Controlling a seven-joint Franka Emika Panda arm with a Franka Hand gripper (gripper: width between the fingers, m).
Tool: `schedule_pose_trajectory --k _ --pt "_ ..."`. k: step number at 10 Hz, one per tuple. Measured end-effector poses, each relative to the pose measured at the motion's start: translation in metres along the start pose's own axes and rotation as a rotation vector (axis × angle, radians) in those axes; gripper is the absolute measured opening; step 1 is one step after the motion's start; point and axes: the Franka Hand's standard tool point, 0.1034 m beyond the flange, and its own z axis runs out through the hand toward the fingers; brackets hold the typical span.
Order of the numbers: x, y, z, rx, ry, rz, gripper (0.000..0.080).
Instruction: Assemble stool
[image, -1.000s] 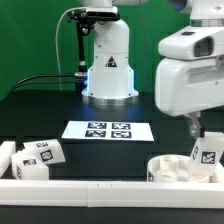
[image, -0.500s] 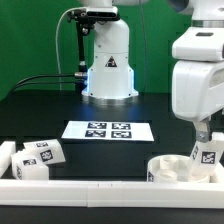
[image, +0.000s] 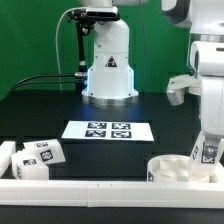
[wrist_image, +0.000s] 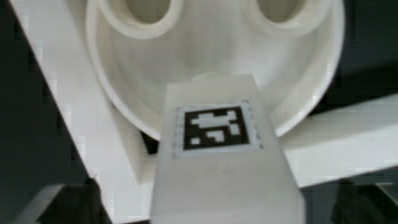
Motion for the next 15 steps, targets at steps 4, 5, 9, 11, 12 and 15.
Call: schedule_pose_trajectory --k 4,5,9,11,12,15 --pt "-0.001 0.001 0.0 0.0 0.0 0.184 0.038" --pt "-0.002 0.001 0.0 0.0 0.0 0.263 0.0335" --pt "-0.006 0.019 0.0 0.031 0.006 0.785 0.0335" --pt "-0.014 0.02 -0.001 0.035 -0.018 1.052 0.0337" --pt "-0.015 0.022 -0.002 0.03 -0.019 1.085 0.0337" --pt "-0.021 0.025 0.0 0.008 -0.011 1.292 0.0337"
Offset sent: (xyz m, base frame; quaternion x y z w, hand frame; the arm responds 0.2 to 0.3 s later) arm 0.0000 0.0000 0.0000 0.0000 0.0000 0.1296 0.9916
